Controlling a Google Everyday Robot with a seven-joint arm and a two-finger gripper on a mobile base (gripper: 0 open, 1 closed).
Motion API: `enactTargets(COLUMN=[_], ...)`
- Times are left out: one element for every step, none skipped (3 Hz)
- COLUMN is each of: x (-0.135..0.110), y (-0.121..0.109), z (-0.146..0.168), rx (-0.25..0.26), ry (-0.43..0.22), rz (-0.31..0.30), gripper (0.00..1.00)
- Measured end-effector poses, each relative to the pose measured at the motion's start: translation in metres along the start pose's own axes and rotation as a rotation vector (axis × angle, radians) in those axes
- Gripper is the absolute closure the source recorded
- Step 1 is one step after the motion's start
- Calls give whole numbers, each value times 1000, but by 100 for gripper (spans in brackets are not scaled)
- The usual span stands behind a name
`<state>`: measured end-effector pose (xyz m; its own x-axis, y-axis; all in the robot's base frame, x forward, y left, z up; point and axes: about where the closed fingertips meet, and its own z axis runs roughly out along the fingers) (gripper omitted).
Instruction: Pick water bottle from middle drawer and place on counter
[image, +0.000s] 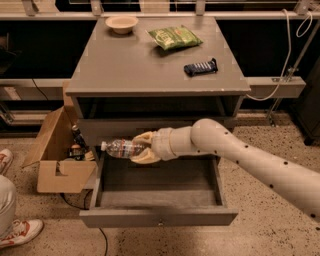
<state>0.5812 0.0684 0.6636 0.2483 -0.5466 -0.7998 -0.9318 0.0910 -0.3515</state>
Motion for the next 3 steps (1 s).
enactTargets(x=[-54, -86, -86], y=[-15, -24, -24], z=[-17, -32, -32], rx=[-3, 20, 20], ry=[109, 140, 140], rz=[-55, -98, -98], gripper=[100, 100, 100])
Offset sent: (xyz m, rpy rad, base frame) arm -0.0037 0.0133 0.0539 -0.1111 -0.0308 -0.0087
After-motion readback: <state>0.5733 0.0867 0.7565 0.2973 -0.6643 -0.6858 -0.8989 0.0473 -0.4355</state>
